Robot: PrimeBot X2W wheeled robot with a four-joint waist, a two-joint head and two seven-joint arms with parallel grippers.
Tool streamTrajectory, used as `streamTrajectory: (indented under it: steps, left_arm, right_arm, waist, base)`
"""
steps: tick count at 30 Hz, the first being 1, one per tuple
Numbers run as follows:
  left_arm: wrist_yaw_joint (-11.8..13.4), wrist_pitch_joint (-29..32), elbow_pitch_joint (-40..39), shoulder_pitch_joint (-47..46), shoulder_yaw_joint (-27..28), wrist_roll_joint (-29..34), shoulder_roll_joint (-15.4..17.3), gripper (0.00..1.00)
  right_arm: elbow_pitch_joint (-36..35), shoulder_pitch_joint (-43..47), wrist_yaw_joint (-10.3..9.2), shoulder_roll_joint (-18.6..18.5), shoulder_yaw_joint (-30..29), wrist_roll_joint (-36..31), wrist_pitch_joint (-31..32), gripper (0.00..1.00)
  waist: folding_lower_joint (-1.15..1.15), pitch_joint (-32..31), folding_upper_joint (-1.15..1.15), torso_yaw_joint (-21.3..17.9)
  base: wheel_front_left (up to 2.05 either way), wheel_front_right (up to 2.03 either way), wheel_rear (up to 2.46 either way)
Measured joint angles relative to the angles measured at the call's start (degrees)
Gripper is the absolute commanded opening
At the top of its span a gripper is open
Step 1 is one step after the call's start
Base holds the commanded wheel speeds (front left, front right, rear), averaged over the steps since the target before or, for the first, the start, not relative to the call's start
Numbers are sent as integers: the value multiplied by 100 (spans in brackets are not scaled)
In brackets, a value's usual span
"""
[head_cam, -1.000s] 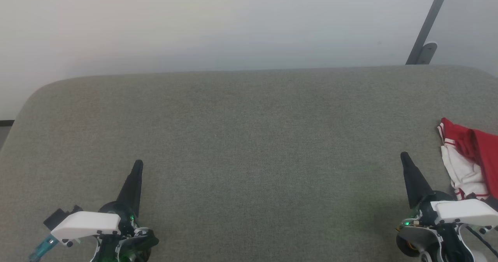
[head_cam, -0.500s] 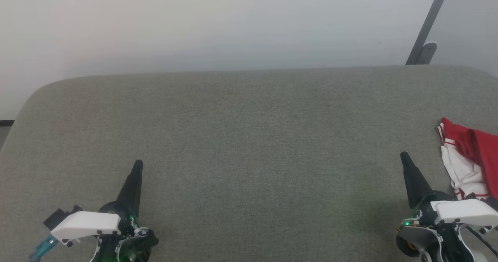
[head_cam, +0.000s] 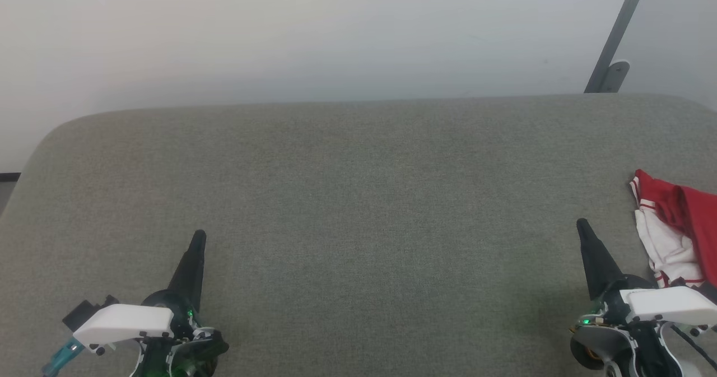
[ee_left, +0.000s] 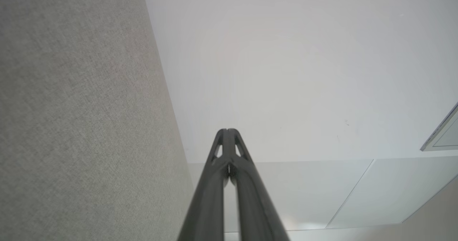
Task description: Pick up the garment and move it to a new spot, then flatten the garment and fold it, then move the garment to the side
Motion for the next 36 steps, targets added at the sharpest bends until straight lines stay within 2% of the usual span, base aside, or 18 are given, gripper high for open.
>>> streamTrajectory:
  steps: [36]
  left_arm:
    - [0, 0, 0, 0, 0, 0, 0, 0]
  right_arm:
    - [0, 0, 0, 0, 0, 0, 0, 0]
  waist:
    - [0, 0, 0, 0]
  base:
    - [0, 0, 0]
